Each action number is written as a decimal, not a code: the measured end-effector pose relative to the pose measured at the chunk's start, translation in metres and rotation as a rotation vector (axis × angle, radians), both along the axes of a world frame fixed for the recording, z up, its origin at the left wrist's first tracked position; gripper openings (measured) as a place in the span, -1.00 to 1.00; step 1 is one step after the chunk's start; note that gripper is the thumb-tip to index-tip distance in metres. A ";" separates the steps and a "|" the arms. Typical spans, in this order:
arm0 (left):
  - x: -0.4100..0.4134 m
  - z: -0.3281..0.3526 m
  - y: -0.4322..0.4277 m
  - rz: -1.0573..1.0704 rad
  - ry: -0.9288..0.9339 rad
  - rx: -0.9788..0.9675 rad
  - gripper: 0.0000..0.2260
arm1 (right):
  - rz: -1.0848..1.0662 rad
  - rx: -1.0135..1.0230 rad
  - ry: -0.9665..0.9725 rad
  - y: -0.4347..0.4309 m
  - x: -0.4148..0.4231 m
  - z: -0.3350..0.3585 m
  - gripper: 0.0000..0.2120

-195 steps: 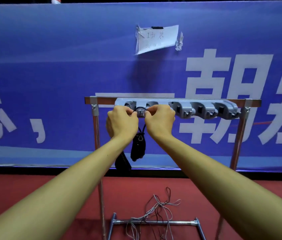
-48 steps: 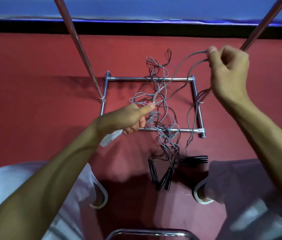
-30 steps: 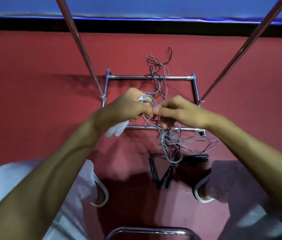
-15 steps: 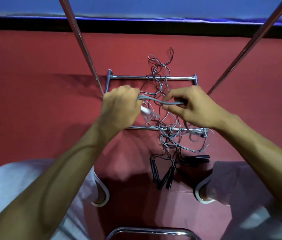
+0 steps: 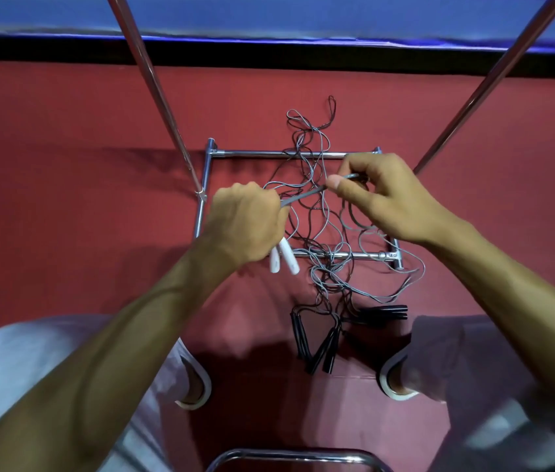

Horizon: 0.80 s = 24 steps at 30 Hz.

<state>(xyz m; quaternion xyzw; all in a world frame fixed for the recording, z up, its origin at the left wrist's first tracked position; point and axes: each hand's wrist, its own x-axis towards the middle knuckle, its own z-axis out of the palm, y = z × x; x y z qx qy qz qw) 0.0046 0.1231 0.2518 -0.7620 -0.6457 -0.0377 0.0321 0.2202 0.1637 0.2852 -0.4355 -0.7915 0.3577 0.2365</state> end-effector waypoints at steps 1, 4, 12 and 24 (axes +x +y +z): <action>0.001 0.000 0.000 -0.017 -0.027 -0.070 -0.65 | -0.003 0.011 -0.012 0.001 0.001 -0.001 -0.69; 0.001 0.009 0.002 -0.043 -0.194 -0.323 -0.61 | -0.038 0.059 -0.072 0.007 0.006 -0.003 -0.65; -0.016 0.038 0.017 -0.038 -1.195 -0.866 -0.48 | -0.135 -0.068 0.034 0.025 0.015 -0.005 -0.55; -0.004 0.016 0.030 0.567 -1.730 -0.370 -0.60 | -0.078 -0.759 0.432 0.008 -0.015 -0.041 -0.73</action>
